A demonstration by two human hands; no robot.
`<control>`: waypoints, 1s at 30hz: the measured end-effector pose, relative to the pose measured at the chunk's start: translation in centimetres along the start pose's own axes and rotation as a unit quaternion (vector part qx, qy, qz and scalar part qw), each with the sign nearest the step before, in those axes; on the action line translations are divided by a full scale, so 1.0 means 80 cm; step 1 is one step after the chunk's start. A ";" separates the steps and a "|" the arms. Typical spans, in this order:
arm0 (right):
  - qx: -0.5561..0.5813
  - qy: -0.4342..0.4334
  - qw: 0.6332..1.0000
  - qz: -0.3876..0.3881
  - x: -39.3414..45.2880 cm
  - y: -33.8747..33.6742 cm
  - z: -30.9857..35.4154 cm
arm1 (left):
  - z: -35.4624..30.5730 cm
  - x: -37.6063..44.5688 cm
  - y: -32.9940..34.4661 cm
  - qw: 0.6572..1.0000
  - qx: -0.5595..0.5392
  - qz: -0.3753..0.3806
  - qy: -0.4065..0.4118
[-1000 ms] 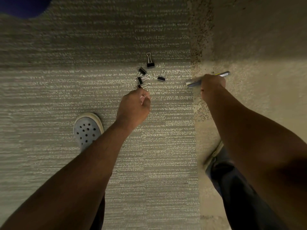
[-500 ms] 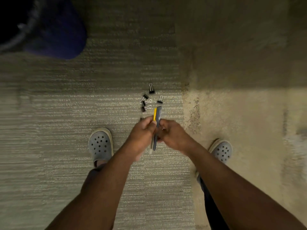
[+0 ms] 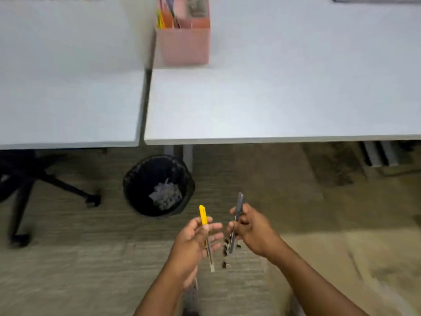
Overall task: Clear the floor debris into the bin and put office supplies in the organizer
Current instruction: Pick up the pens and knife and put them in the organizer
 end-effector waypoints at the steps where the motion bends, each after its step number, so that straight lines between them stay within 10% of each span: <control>1: -0.009 -0.015 1.000 -0.016 -0.013 -0.006 0.044 | -0.035 -0.017 -0.006 1.000 0.016 0.009 0.012; 14: -0.078 -0.167 0.963 -0.197 -0.091 -0.097 0.352 | -0.344 -0.099 -0.003 0.979 0.099 -0.022 0.179; 30: -0.078 -0.249 0.930 -0.258 0.147 -0.224 0.543 | -0.628 0.092 0.016 0.892 0.224 -0.196 0.339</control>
Point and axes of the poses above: each hand's wrist, its own x-axis towards the middle knuckle, its own y-axis out of the palm, z = x × y, the point moved 7 cm from there along x, towards the middle knuckle, and after that the axes turned 2 degrees about y, right-handed, at the moved point
